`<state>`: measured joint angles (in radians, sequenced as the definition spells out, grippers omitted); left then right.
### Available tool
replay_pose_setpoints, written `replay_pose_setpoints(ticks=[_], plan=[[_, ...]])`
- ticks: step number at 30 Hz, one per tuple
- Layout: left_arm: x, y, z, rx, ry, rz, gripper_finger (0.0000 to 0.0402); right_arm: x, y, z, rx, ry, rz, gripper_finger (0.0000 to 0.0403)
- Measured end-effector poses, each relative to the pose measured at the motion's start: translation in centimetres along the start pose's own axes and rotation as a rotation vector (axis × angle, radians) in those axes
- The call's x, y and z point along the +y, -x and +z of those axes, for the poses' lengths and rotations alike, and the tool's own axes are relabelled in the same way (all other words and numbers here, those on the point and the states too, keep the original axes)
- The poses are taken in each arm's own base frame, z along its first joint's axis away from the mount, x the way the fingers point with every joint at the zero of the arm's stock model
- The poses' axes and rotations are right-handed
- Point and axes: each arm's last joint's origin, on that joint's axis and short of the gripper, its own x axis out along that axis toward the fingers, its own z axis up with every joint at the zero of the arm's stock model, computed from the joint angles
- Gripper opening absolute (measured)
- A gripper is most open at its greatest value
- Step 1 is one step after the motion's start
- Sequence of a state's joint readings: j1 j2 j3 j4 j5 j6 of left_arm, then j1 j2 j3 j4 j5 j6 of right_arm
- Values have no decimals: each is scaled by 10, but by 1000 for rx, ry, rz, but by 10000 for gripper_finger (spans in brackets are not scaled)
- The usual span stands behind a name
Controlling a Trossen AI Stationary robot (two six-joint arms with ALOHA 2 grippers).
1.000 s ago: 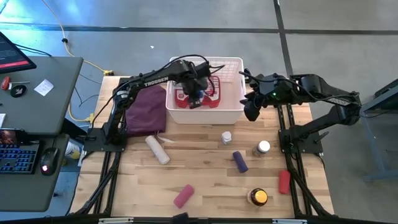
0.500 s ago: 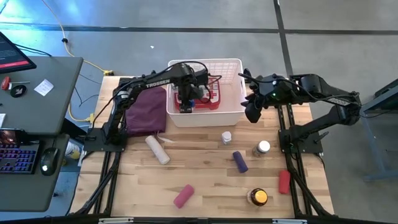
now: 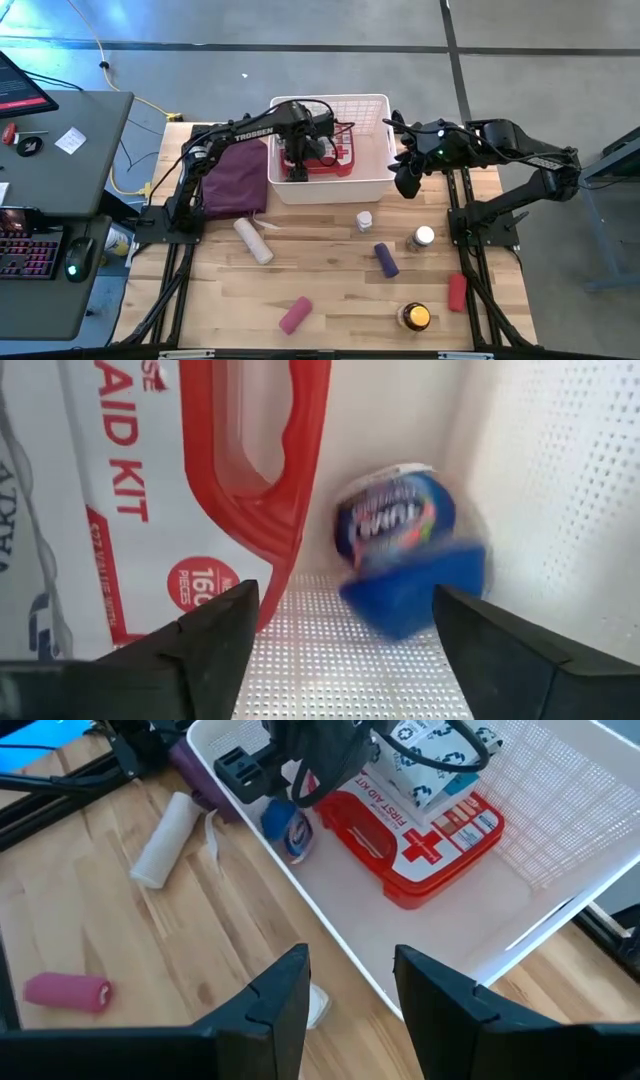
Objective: Pick & place medical supplies in basket/bin
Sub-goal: Put the green pill bottle into the white bin
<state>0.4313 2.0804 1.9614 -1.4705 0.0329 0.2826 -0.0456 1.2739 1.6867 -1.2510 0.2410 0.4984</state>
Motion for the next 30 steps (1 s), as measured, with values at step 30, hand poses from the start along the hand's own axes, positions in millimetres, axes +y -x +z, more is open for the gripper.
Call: replay_pose_setpoints(ticks=[30], plan=[[-11, 127, -17, -459, 170, 33, 184, -3, 4, -24, 321, -163, 58, 143]])
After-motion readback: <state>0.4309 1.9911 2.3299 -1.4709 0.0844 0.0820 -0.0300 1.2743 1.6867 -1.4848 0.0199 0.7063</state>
